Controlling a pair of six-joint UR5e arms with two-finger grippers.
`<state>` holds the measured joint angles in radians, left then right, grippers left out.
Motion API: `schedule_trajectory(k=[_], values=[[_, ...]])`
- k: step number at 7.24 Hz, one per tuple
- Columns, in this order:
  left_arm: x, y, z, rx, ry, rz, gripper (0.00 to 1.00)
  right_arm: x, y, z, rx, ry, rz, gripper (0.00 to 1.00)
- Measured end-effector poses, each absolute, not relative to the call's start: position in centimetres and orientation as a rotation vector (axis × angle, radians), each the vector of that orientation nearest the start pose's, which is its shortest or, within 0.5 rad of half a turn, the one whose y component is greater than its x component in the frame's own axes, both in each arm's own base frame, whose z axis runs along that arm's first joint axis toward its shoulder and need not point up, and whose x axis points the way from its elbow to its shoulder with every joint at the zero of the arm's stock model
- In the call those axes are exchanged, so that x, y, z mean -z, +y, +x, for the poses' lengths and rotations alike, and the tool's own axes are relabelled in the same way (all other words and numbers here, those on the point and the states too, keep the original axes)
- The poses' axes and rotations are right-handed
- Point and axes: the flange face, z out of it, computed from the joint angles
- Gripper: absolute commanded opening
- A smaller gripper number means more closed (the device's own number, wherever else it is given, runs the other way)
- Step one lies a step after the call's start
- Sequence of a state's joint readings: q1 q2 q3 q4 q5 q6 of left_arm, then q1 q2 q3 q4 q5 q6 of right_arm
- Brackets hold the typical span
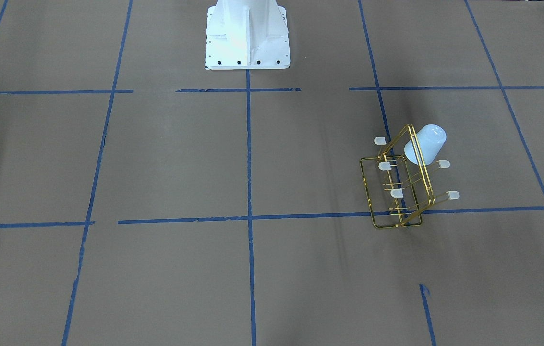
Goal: Hang cup on cup holder
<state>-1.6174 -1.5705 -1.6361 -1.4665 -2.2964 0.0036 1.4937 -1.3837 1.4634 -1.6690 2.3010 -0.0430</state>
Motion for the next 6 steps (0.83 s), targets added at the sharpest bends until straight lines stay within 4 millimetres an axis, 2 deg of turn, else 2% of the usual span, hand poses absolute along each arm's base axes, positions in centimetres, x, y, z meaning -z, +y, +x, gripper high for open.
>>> schedule_trajectory(k=[2, 6], values=[[-64.74, -47.59, -8.89, 0.064, 0.740, -0.061, 1.00, -62.48, -57.18, 2.29, 0.108, -0.730, -0.030, 1.00], [-64.58, -47.21, -8.42, -0.037, 0.788, -0.023, 1.00, -62.49, -57.18, 2.31, 0.108, -0.730, -0.030, 1.00]])
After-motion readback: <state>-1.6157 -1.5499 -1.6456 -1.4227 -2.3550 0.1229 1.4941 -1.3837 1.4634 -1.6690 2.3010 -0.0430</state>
